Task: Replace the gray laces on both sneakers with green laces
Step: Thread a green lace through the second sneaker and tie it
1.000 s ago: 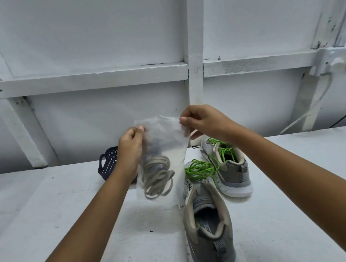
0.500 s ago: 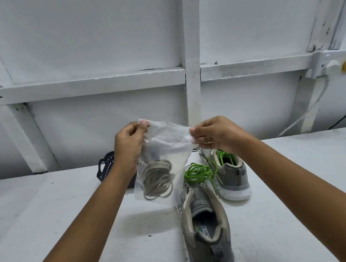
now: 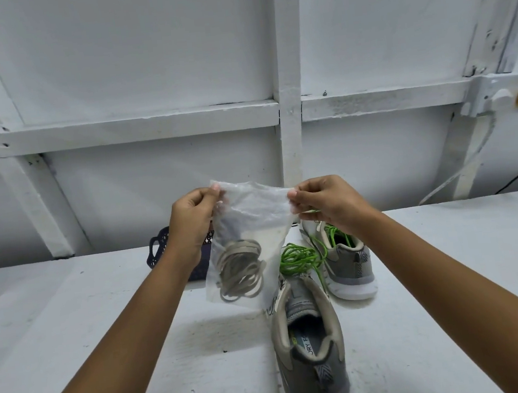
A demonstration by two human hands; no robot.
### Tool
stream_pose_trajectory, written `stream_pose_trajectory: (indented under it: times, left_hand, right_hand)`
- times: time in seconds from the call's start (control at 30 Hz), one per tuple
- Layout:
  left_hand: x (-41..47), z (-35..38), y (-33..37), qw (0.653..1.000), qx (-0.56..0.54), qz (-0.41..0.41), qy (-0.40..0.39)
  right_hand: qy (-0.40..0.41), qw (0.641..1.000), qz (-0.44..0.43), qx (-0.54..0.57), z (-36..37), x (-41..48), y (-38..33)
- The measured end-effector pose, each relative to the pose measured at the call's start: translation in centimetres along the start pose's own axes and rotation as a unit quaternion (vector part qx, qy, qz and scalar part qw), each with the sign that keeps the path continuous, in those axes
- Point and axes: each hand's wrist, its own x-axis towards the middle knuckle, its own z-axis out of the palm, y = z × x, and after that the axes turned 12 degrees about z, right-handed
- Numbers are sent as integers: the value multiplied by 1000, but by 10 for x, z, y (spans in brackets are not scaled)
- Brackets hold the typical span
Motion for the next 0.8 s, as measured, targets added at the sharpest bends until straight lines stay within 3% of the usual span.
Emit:
stream_pose_trajectory:
  times: [0.37, 0.5, 0.63, 0.8]
  left_hand:
    - [0, -3, 2, 998, 22, 46, 31]
    - [0, -4, 5, 1000, -26, -2, 0]
    - [1, -6, 4, 995, -77, -53, -25]
    - [2, -4, 1, 999, -25, 29, 0]
  right_hand:
    - [-26, 999, 21, -12, 8, -8, -3]
    - [-27, 999, 2, 36, 11, -9, -3]
    - [-38, 999, -5, 17, 11, -10, -5]
    - [-63, 998, 11, -20, 12, -7, -6]
